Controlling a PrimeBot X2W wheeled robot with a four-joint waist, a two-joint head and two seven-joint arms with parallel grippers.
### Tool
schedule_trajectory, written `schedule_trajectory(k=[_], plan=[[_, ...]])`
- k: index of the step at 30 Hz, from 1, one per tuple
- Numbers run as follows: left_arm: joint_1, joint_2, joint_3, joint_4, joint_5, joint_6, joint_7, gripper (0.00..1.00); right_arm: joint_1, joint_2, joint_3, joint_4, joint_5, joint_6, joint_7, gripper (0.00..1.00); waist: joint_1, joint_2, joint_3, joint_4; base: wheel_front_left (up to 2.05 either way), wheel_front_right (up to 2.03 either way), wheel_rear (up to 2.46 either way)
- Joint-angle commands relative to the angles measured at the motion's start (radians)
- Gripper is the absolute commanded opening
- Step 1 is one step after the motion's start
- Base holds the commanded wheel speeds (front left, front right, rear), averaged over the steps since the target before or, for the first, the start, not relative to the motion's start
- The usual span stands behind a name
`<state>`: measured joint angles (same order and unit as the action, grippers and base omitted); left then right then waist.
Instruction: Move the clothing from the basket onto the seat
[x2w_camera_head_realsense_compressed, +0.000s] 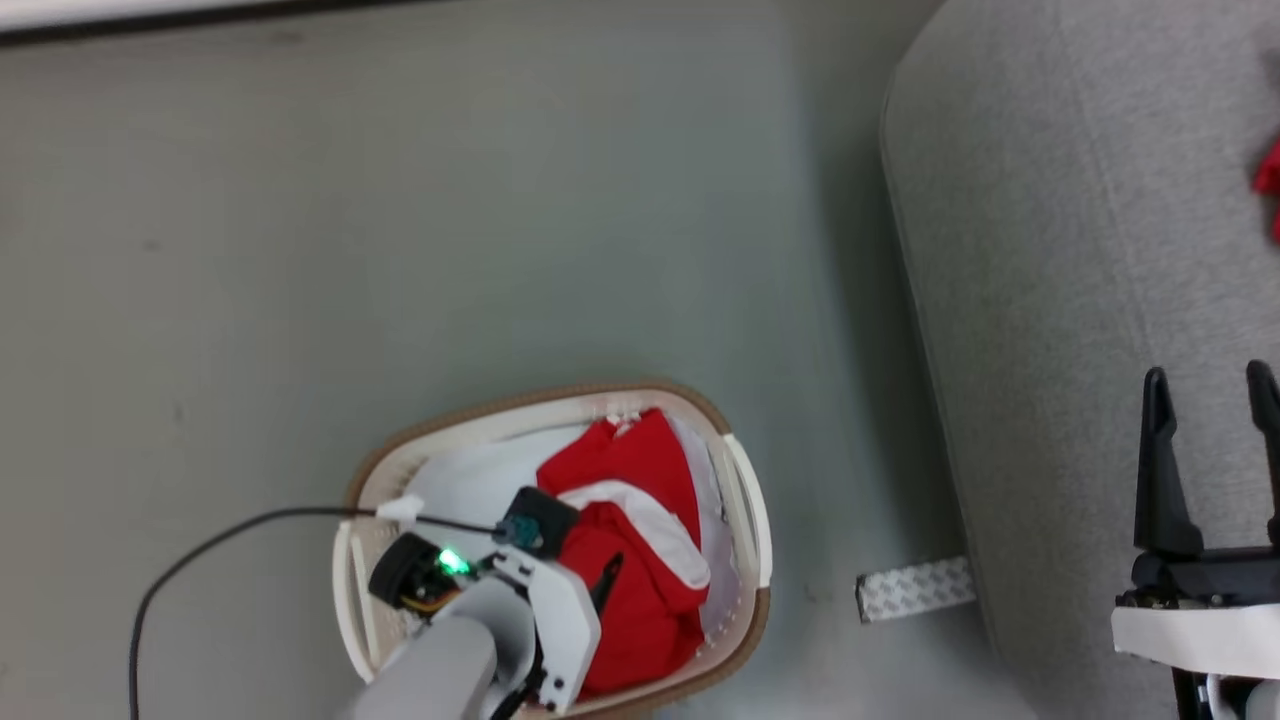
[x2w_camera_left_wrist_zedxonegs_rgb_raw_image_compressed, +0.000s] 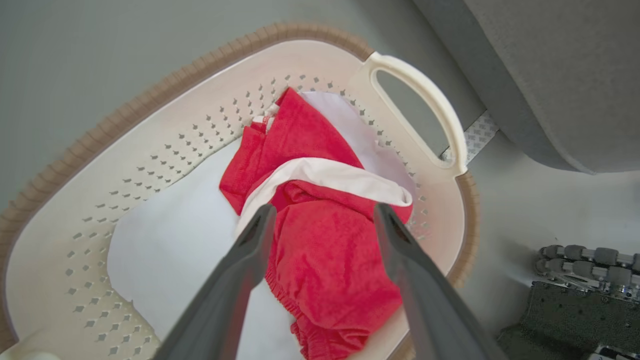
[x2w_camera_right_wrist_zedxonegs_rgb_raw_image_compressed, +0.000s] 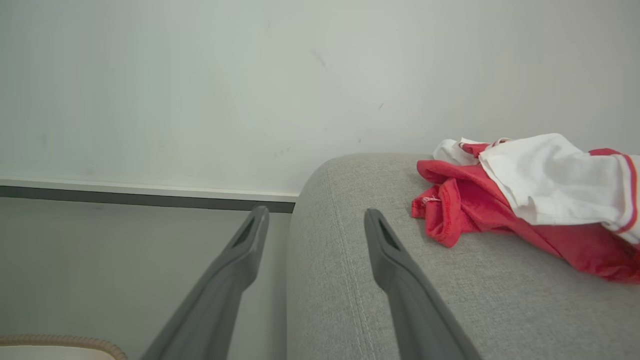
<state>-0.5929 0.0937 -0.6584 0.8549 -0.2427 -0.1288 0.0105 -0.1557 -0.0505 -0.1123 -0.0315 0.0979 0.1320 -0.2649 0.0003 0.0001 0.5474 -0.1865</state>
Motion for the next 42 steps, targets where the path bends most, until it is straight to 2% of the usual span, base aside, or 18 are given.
schedule_trajectory(k=[1,10,21,22,24,31,36,42], plan=[[-0.019,0.0,0.0,0.006,-0.006,-0.001,-0.004,1.0,-0.015,0.0,-0.002,-0.006,-0.007,-0.003,0.001,1.0,-0.0003,-0.0001,0.083,-0.001,0.0,0.0,0.0],[-0.206,-0.019,-0.089,0.167,-0.068,-0.001,-0.005,1.0,-0.066,0.0,-0.018,-0.118,-0.02,-0.003,0.001,1.0,-0.0003,-0.0001,0.286,0.037,0.0,0.0,0.0],[-0.273,-0.035,-0.198,0.262,-0.157,-0.001,0.004,1.0,-0.08,0.0,-0.021,-0.224,-0.019,-0.003,0.015,1.0,-0.0003,-0.0001,0.38,0.025,0.0,0.0,0.0],[-0.271,-0.037,-0.211,0.262,-0.167,-0.002,0.001,0.76,-0.075,0.0,-0.019,-0.229,-0.017,-0.003,0.017,1.0,-0.0003,-0.0001,0.382,0.022,0.0,0.0,0.0],[-0.272,-0.039,-0.235,0.262,-0.187,-0.002,-0.007,0.0,-0.066,0.0,-0.02,-0.236,-0.01,-0.003,0.018,1.0,-0.0003,-0.0001,0.382,0.016,0.0,0.0,0.0],[-0.262,-0.04,-0.245,0.251,-0.274,-0.002,-0.106,0.0,-0.065,0.0,-0.025,-0.194,0.009,-0.003,0.008,1.0,-0.0003,-0.0001,0.308,0.023,0.0,0.0,0.0],[-0.231,-0.02,-0.241,0.233,-0.327,-0.001,-0.192,0.0,-0.072,0.0,-0.013,-0.126,0.008,-0.003,0.001,1.0,-0.0003,-0.0001,0.188,0.045,0.0,0.0,0.0],[-0.163,0.009,-0.228,0.178,-0.385,-0.002,-0.247,0.0,-0.057,-0.001,-0.007,-0.043,0.015,-0.003,0.0,1.0,-0.0003,-0.0001,0.004,0.076,0.0,0.0,0.0]])
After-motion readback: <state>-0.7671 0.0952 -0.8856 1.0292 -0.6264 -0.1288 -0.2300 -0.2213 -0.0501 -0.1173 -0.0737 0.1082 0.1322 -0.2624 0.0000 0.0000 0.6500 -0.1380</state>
